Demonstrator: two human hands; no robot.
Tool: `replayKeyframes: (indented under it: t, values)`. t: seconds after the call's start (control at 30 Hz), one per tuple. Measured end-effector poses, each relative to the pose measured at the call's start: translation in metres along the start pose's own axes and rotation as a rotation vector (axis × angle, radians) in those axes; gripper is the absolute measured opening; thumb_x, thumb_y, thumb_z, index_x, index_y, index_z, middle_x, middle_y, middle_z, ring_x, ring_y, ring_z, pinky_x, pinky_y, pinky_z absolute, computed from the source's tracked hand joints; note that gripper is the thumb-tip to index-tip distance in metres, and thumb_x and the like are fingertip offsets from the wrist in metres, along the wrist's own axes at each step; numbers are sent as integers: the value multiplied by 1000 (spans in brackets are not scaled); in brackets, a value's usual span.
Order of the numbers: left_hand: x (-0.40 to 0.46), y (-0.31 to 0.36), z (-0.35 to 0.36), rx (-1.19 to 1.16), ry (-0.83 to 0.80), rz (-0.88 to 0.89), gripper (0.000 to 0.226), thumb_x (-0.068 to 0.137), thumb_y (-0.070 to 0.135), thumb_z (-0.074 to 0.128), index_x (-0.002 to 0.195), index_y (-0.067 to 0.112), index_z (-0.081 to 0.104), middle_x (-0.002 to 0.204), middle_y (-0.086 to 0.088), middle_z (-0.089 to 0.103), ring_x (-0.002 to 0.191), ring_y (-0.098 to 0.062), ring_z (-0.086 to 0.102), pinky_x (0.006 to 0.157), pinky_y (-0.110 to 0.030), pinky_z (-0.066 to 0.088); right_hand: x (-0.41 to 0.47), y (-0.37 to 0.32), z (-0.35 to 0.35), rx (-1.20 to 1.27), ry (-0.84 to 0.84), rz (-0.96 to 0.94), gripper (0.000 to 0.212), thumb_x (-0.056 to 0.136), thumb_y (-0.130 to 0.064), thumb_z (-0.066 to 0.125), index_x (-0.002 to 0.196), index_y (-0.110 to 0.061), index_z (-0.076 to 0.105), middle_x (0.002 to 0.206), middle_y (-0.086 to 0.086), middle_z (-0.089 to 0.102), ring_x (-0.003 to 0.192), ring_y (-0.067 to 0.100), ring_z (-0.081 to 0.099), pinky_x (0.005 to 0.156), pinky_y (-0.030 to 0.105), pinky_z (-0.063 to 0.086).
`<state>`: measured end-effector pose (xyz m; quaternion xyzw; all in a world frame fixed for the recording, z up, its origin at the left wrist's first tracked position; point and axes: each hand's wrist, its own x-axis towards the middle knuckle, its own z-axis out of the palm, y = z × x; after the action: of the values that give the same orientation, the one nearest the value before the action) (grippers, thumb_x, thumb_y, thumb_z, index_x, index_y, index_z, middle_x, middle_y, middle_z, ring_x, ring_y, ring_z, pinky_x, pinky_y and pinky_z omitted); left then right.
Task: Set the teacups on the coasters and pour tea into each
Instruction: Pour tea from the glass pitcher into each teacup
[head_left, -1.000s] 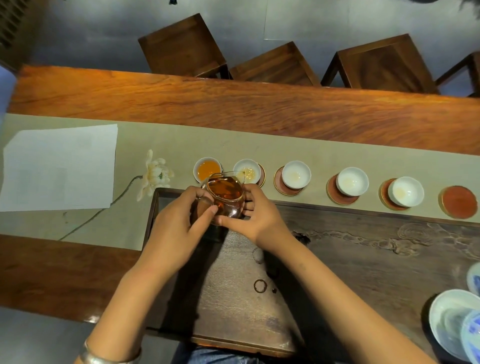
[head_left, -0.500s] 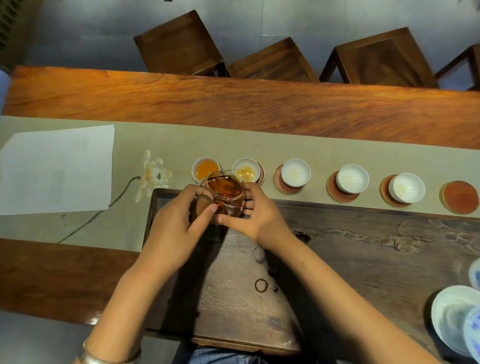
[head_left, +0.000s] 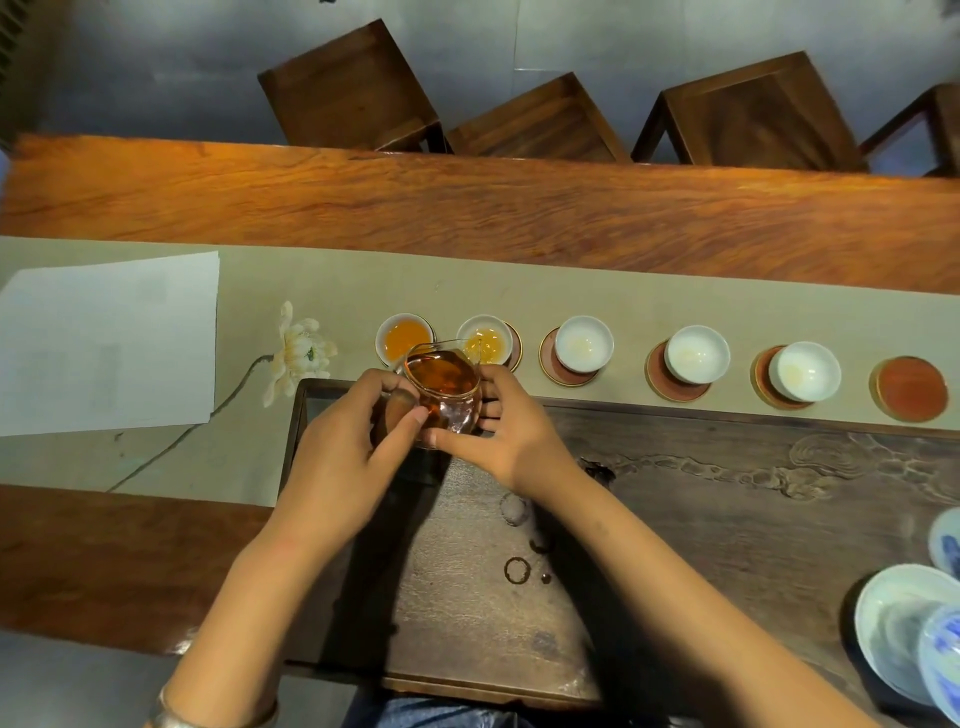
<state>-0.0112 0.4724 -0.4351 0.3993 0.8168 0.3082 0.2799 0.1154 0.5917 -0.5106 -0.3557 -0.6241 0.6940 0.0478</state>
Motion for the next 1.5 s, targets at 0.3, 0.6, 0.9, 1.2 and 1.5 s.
replayKeyframes:
  t: [0.3, 0.6, 0.9, 1.2, 1.5]
  values:
    - [2, 2, 0, 3, 1, 12, 12, 89, 37, 57, 101, 34, 55, 86, 17, 63, 83, 5, 59, 65, -4, 40, 1, 2, 1, 15, 12, 3, 59, 70, -28, 89, 104, -51, 47, 103, -23, 62, 93, -19, 61, 74, 4, 48]
    - [3, 1, 0, 5, -8, 18, 14, 89, 40, 55, 102, 36, 54, 87, 17, 64, 84, 3, 59, 66, -6, 41, 1, 0, 1, 11, 11, 5, 60, 71, -28, 89, 105, -52, 45, 105, -22, 61, 92, -20, 61, 75, 4, 48]
    - [-1, 2, 0, -5, -2, 15, 14, 90, 35, 58, 104, 35, 54, 86, 22, 62, 80, 9, 58, 62, -3, 37, 0, -1, 0, 7, -3, -7, 61, 72, -26, 88, 109, -48, 45, 105, -22, 61, 93, -19, 61, 76, 5, 49]
    - [1, 1, 0, 1, -7, 12, 14, 89, 40, 56, 102, 36, 54, 89, 19, 63, 83, 2, 60, 65, -7, 42, 0, -1, -1, 27, -19, 2, 66, 72, -26, 88, 120, -38, 45, 107, -20, 62, 95, -11, 64, 80, 9, 51]
    - [3, 2, 0, 5, -13, 7, 15, 89, 39, 56, 102, 32, 56, 85, 13, 64, 79, 2, 59, 61, -6, 40, 1, 2, -1, 26, -12, 8, 64, 72, -28, 88, 113, -49, 44, 108, -22, 60, 95, -17, 61, 78, 5, 49]
